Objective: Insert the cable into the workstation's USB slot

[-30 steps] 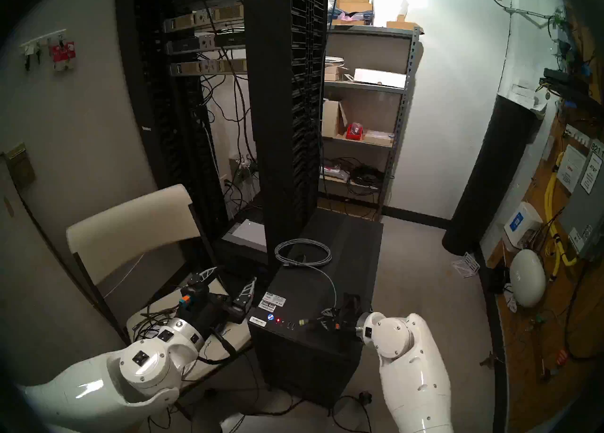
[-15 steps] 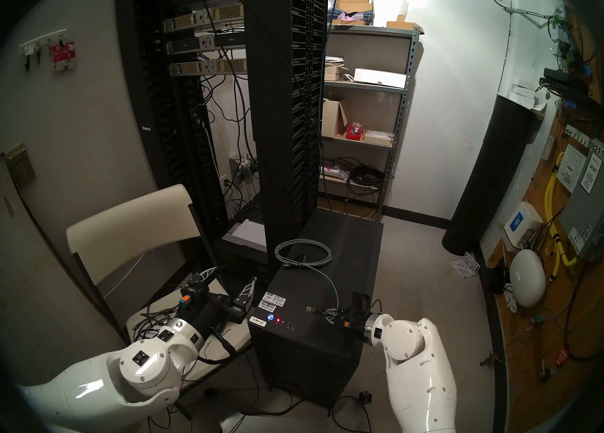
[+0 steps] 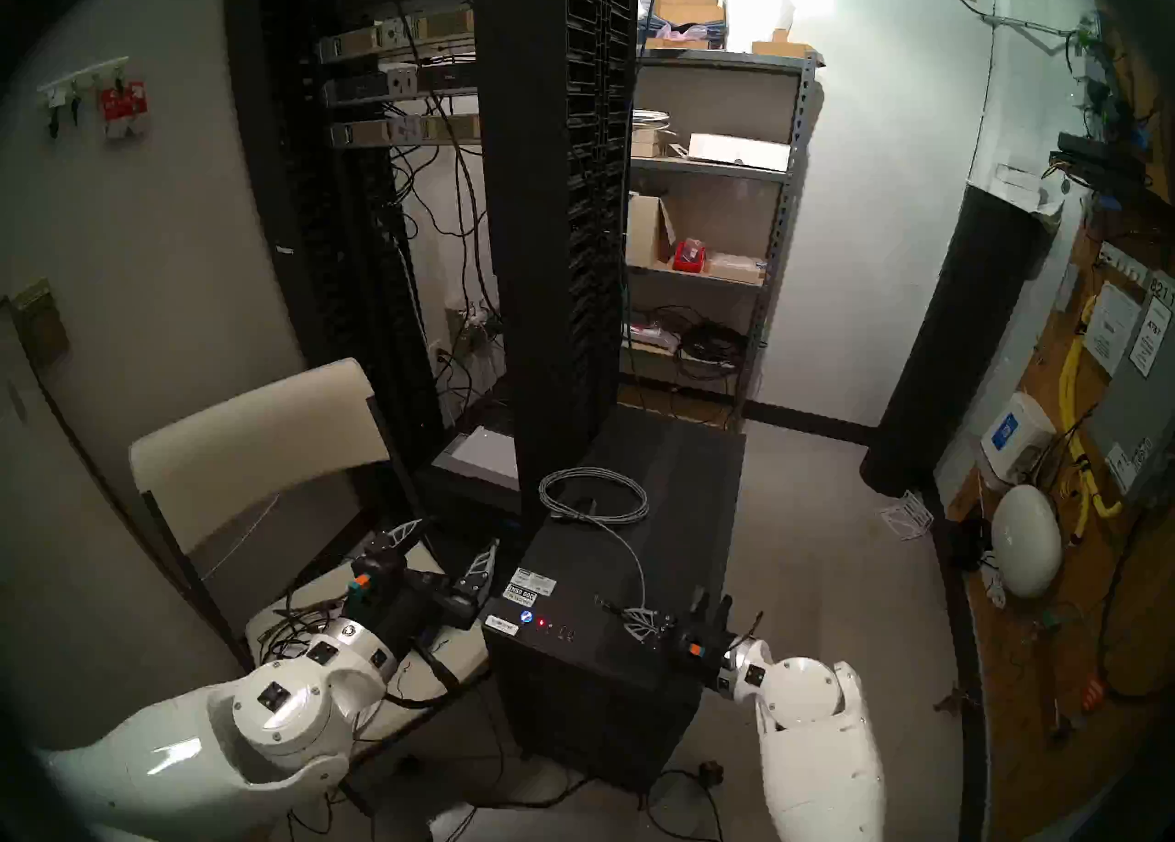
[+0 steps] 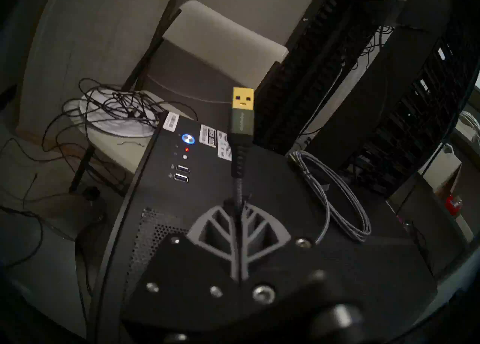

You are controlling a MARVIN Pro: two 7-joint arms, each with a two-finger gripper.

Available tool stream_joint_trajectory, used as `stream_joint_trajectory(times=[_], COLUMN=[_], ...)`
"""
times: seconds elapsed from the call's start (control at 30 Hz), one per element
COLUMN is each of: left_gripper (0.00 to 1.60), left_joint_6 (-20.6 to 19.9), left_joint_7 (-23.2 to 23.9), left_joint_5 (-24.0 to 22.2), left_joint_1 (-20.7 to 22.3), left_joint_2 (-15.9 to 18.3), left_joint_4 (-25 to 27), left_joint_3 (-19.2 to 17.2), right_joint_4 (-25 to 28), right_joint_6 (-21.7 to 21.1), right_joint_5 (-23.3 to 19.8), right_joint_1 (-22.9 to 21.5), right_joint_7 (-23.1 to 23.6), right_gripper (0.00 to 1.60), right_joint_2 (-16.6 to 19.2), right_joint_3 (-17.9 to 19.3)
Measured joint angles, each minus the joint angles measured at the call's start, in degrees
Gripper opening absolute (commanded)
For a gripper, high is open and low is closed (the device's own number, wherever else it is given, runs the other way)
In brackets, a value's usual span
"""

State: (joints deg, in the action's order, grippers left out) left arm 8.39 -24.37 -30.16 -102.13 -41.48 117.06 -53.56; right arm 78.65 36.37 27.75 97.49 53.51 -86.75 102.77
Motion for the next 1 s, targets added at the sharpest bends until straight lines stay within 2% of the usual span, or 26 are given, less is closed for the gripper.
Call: stream_joint_trajectory(times=[0.4,1.0], left_gripper=[1.60,1.60], left_joint_6=[0.00,0.00], left_joint_7=[0.00,0.00], left_joint_5=[0.00,0.00], left_joint_1=[0.00,0.00], left_joint_2=[0.00,0.00], left_joint_4=[0.00,0.00], left_joint_3=[0.00,0.00], right_joint_4=[-0.62,0.31], right_joint_6=[3.93,5.54], right_joint_5=[-8.63,-12.55], right_joint_1=[-0.12,0.27], right_joint_7=[3.12,5.92], right_gripper=[0.00,0.00], right_joint_2=[-0.71,-1.29], right_joint_3=[1.07,2.41])
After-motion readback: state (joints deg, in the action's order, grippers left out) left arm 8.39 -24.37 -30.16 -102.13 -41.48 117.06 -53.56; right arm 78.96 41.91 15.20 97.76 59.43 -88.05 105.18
